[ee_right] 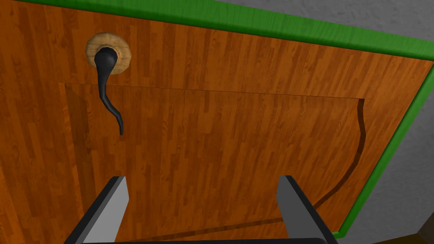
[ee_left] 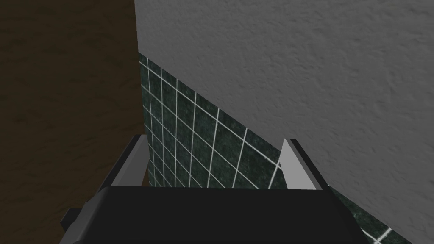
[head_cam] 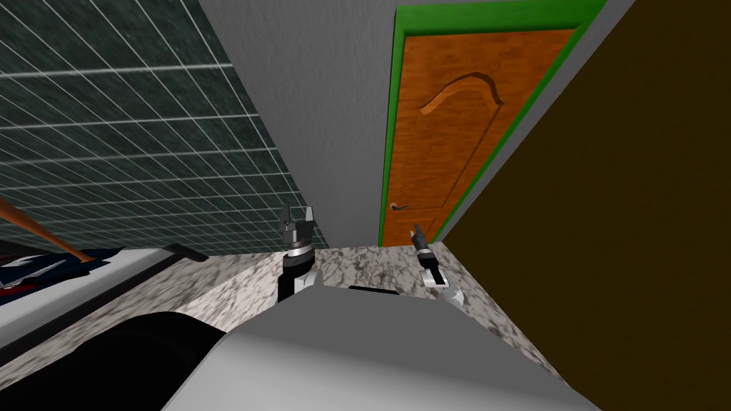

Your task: Pull the door open

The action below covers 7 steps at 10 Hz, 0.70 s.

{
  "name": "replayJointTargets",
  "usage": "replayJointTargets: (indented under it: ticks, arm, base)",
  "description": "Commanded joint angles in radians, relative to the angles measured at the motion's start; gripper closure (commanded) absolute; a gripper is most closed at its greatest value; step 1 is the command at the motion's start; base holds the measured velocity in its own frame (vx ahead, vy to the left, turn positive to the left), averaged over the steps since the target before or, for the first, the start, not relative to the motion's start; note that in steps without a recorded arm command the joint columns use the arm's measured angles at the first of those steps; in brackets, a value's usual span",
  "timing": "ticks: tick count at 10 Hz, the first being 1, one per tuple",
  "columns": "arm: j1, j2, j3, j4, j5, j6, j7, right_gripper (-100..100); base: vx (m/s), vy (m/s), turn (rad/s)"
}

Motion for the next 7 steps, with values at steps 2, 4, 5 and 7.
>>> replayJointTargets:
  ticks: [2, 4, 5, 7]
  arm:
    - [-0.032, -0.009, -0.007, 0.077, 0.014, -0.010, -0.012, -100]
    - [-0.055, -0.015, -0.011, 0.128, 0.024, -0.016, -0.020, -100]
    - [-0.066, -0.018, -0.014, 0.154, 0.029, -0.019, -0.024, -100]
    - [-0.088, -0.024, -0.018, 0.205, 0.039, -0.024, -0.032, -100]
  base:
    - [0.098, 0.004, 0.012]
    - [0.094, -0.005, 0.013]
    - [0.092, 0.000, 0.014]
    - [0.105, 0.000, 0.011]
